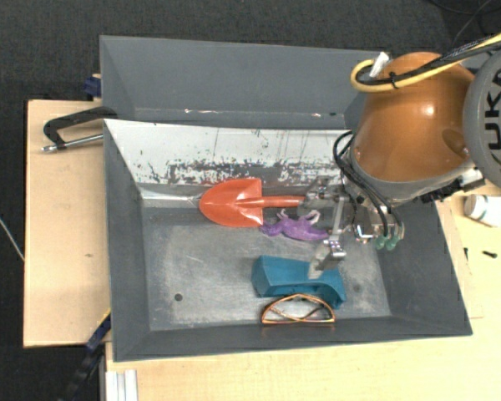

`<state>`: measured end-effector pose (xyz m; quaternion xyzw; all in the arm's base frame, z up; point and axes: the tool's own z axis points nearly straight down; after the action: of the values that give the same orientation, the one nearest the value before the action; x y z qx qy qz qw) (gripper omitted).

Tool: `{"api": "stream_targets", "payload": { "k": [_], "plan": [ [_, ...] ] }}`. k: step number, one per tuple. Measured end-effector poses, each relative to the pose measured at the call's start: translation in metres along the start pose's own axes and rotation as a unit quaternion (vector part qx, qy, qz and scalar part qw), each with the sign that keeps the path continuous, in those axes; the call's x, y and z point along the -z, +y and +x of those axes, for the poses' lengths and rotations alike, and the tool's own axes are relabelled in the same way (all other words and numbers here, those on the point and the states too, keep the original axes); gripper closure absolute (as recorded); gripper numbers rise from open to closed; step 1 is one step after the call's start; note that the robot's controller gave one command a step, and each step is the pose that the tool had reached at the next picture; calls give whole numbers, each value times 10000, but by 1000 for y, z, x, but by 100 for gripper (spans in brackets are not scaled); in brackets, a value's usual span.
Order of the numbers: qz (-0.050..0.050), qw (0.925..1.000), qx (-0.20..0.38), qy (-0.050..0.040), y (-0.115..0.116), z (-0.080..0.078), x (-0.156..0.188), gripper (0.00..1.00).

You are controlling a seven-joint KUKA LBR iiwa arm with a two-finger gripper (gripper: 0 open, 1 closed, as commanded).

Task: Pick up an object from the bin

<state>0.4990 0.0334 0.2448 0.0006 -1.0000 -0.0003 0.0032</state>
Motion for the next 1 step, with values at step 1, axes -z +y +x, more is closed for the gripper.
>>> {"api": "stream_targets", "payload": {
  "k": [1],
  "plan": [
    [-3,10000,-5,-43,0,-1,4,0]
  ]
}}
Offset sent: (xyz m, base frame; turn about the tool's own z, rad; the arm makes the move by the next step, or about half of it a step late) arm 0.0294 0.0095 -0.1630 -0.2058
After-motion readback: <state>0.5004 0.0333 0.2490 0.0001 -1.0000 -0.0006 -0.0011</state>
